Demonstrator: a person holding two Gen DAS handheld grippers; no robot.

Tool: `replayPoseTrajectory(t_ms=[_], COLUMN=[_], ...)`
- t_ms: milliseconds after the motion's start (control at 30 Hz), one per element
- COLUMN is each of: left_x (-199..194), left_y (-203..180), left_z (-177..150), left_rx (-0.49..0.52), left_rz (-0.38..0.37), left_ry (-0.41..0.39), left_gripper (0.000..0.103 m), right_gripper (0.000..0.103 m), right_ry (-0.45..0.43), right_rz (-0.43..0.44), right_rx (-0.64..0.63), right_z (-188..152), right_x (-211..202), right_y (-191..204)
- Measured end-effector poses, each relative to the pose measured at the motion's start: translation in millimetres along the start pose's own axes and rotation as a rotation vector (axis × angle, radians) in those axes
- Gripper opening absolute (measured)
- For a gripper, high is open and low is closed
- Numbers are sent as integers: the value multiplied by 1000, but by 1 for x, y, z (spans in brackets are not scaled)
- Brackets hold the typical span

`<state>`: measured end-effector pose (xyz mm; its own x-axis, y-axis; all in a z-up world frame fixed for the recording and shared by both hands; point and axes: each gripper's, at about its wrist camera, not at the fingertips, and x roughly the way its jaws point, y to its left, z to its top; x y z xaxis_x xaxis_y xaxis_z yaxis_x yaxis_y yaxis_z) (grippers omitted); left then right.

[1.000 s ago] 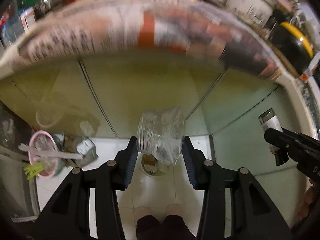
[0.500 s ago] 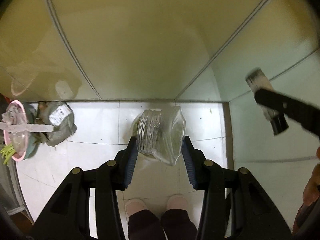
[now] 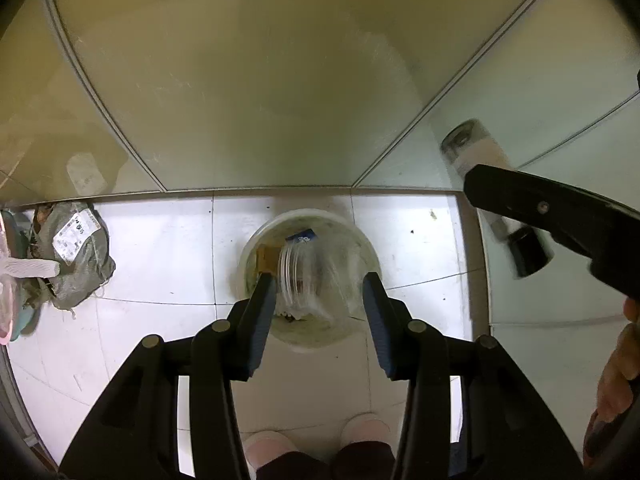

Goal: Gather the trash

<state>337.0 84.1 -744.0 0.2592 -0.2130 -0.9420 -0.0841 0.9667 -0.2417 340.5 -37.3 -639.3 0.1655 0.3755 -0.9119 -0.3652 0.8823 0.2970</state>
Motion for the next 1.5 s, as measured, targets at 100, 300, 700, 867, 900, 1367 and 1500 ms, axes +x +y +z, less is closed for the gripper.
replayPoseTrajectory(t_ms=[100,300,700,867,900,1367,1500], left_x=[6,-46,-365,-506,-536,-755,-780], left_y=[-5,-12,-86,-122,-131,-169,-162], left_z=[1,4,47,42,38,-73,-108], left_rx=[3,-20,-5,2,11,154,147], left_rz=[15,37,104,103,105,64,52], left_ry=[44,26,-292,-492,-540,-891,-920], left_gripper=[45,45,45,45,45,87,98], right_gripper=[39,39,39,38,38,60,70], right_ry=[16,14,-210,-411,-454,-855,-860], right_rz=[17,9,-26,-25,-27,-101,-108], right_rx=[35,64,-29,-97,-109,-192,-174], right_z=[1,5,48,50,47,-55,-78], right_x=[4,-30,-307,-445,-468,-641,-649], right_y=[-9,-16,36,69,76,197,211])
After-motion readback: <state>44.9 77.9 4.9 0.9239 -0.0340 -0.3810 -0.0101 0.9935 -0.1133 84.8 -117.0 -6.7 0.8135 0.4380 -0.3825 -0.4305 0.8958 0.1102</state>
